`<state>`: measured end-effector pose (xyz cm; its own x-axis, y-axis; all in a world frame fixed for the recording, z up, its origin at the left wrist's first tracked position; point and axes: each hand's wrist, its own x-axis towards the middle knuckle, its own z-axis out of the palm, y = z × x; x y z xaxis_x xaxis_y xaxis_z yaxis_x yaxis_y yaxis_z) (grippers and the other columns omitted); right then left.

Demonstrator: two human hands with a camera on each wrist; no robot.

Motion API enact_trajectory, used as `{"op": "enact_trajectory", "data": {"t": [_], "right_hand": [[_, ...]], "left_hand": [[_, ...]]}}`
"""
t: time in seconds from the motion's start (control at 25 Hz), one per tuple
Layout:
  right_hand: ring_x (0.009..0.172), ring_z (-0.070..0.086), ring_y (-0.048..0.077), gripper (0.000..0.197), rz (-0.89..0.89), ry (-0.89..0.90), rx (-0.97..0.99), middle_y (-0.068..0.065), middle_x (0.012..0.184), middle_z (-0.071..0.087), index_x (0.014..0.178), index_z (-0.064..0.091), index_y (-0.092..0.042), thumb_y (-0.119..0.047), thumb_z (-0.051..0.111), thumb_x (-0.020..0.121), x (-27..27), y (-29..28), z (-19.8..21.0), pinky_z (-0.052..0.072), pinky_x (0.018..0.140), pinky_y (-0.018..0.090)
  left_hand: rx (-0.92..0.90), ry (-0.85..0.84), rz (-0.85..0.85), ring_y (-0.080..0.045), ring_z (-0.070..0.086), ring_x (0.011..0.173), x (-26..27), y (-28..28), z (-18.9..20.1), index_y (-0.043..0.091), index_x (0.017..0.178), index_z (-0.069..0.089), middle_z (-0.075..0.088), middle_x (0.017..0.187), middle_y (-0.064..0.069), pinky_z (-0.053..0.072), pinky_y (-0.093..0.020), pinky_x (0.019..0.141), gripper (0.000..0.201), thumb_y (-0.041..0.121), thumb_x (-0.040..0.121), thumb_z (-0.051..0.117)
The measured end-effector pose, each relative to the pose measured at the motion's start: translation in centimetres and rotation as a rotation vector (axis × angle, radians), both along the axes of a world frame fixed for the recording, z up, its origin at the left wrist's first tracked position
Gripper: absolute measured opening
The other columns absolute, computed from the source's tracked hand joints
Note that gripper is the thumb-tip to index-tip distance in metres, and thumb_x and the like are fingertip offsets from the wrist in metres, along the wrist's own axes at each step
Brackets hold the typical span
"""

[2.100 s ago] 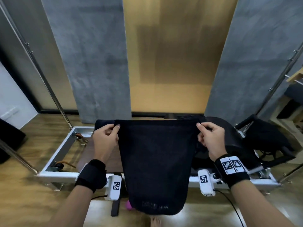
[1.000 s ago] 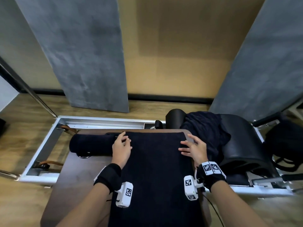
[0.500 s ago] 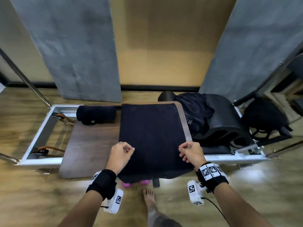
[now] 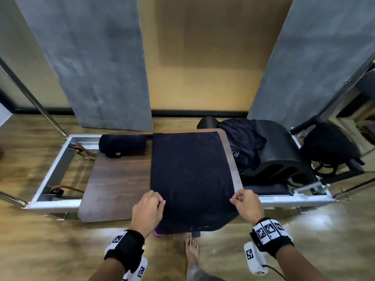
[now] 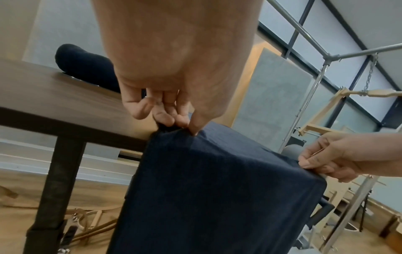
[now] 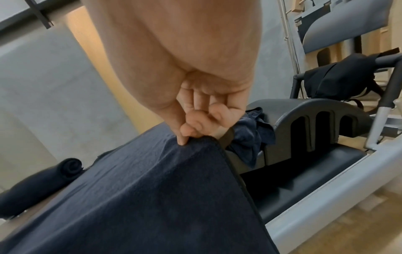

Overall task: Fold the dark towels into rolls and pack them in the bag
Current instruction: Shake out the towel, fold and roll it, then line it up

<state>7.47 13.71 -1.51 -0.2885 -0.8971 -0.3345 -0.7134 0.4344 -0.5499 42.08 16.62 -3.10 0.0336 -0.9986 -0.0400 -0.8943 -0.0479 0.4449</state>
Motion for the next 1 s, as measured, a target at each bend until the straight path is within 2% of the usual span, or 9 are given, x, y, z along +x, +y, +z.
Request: {"op": "enact_trajectory", "data": {"t": [0.16,0.28,0.36,0.44,0.52,0.6,0.68,0.84,1.0], "right_hand": [[0.063,0.064,0.023,0.020,-0.015,-0.183,-0.126,0.002,0.061,0.067,0.072,0.068,-0.018,-0.021,0.080,0.088,1.4,-5.3,2.4,0.050,0.065,0.032],[0.041,0.057,0.013,0.015,0.042,-0.331,-0.206,0.006,0.049,0.065,0.082,0.064,-0.015,-0.018,0.072,0.095,3.9,-11.4,4.5,0.045,0.046,0.019],[0.037,0.054,0.015,0.013,0.077,-0.396,-0.199,0.011,0.053,0.068,0.090,0.060,-0.013,-0.017,0.066,0.100,5.7,-15.2,5.5,0.041,0.039,0.021],[0.042,0.060,0.023,0.011,0.103,-0.455,-0.164,0.014,0.061,0.072,0.094,0.057,-0.012,-0.017,0.062,0.103,7.6,-18.5,5.9,0.042,0.039,0.024],[0.052,0.067,0.027,0.008,0.116,-0.495,-0.137,0.012,0.074,0.076,0.095,0.058,-0.016,-0.016,0.061,0.103,8.7,-20.3,5.7,0.048,0.044,0.028],[0.056,0.068,0.026,0.007,0.115,-0.521,-0.122,0.011,0.084,0.077,0.101,0.059,-0.018,-0.012,0.063,0.102,8.4,-20.5,5.0,0.050,0.048,0.030],[0.055,0.065,0.024,0.006,0.083,-0.547,-0.095,0.016,0.085,0.075,0.104,0.061,-0.012,-0.007,0.063,0.101,7.1,-19.3,3.8,0.049,0.048,0.029],[0.045,0.059,0.023,0.008,-0.029,-0.439,-0.055,0.017,0.068,0.072,0.090,0.065,-0.005,-0.006,0.072,0.095,3.3,-14.8,1.3,0.046,0.043,0.029],[0.032,0.045,0.021,0.026,-0.038,-0.245,0.092,0.009,0.049,0.063,0.092,0.061,-0.010,-0.016,0.085,0.084,1.5,-10.0,-0.7,0.033,0.034,0.021]], "left_hand": [[-0.141,0.100,0.038,-0.005,0.055,0.087,-0.8,-4.5,2.3,0.034,0.095,0.056,0.051,0.092,0.016,0.050,-0.036,0.065,0.011,0.039,0.104,0.059],[-0.211,0.112,0.046,-0.009,0.059,0.075,-1.9,-10.4,4.9,0.036,0.096,0.051,0.053,0.077,0.015,0.041,-0.034,0.058,0.012,0.041,0.105,0.057],[-0.232,0.099,0.034,-0.016,0.061,0.066,-3.0,-14.4,6.3,0.036,0.098,0.048,0.055,0.065,0.011,0.038,-0.034,0.057,0.011,0.041,0.106,0.055],[-0.217,0.127,0.019,-0.018,0.065,0.067,-4.1,-17.7,6.8,0.036,0.102,0.048,0.065,0.066,0.009,0.044,-0.036,0.059,0.008,0.038,0.108,0.052],[-0.152,0.238,0.009,-0.013,0.070,0.078,-5.0,-19.4,6.3,0.036,0.110,0.052,0.074,0.083,0.012,0.055,-0.039,0.071,0.003,0.036,0.108,0.050],[-0.076,0.331,-0.002,-0.007,0.069,0.098,-5.0,-19.2,5.0,0.035,0.127,0.054,0.073,0.107,0.015,0.057,-0.037,0.084,0.020,0.037,0.107,0.053],[-0.062,0.339,0.026,-0.006,0.063,0.106,-4.0,-17.3,3.2,0.031,0.134,0.056,0.067,0.115,0.013,0.055,-0.034,0.091,0.030,0.036,0.104,0.060],[-0.042,0.234,0.189,-0.014,0.060,0.091,-1.3,-12.7,0.0,0.022,0.117,0.065,0.057,0.095,0.010,0.056,-0.038,0.083,0.026,0.034,0.096,0.074],[0.092,0.183,0.220,-0.018,0.064,0.087,-1.0,-9.2,-0.6,0.028,0.104,0.056,0.059,0.091,0.008,0.050,-0.036,0.074,0.026,0.039,0.093,0.077]]}}
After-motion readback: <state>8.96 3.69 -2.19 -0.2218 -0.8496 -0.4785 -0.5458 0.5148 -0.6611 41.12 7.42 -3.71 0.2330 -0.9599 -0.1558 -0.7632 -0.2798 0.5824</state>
